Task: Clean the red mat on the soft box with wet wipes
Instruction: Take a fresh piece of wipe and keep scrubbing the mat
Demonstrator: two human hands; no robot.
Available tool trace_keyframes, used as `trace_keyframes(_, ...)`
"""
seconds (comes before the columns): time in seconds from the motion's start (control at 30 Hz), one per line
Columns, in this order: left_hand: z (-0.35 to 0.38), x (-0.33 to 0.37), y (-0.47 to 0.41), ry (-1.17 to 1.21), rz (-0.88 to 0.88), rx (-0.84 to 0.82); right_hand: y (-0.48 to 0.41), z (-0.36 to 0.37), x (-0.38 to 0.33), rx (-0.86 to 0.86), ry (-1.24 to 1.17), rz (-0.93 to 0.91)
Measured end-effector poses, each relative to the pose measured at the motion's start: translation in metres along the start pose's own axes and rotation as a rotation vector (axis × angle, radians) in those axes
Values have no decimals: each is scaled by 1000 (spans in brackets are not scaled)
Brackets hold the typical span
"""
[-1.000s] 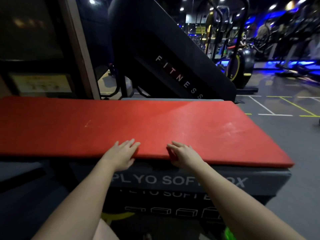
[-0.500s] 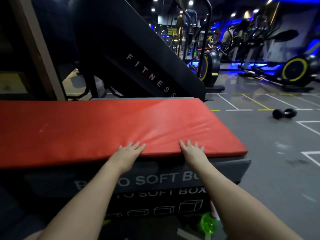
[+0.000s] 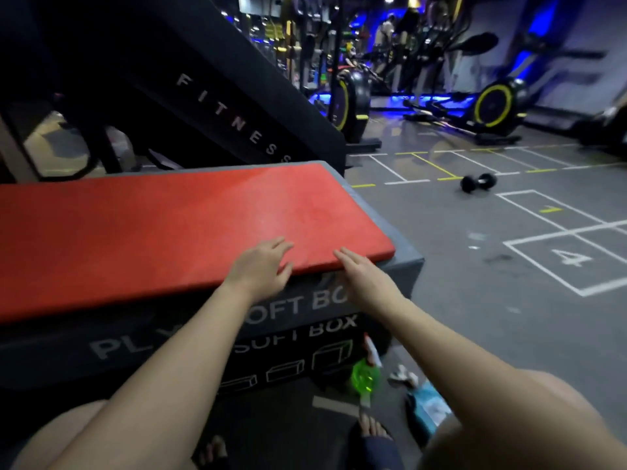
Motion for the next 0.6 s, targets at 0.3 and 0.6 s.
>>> trace_keyframes(0.3, 131, 148, -7, 322, 202, -80, 133, 30, 174, -94, -22, 704)
trace_keyframes(0.6, 296, 167, 39, 526, -1, -414, 244, 187, 253, -388, -234, 1094)
Point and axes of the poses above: each hand's wrist, its own y-axis away from the middle knuckle, its own z-axis out of the palm, x = y × z, the point moved 7 cm from there along -y, towards the middle knuckle, and after that the axes turned 4 degrees about z, right-handed, at the moved point
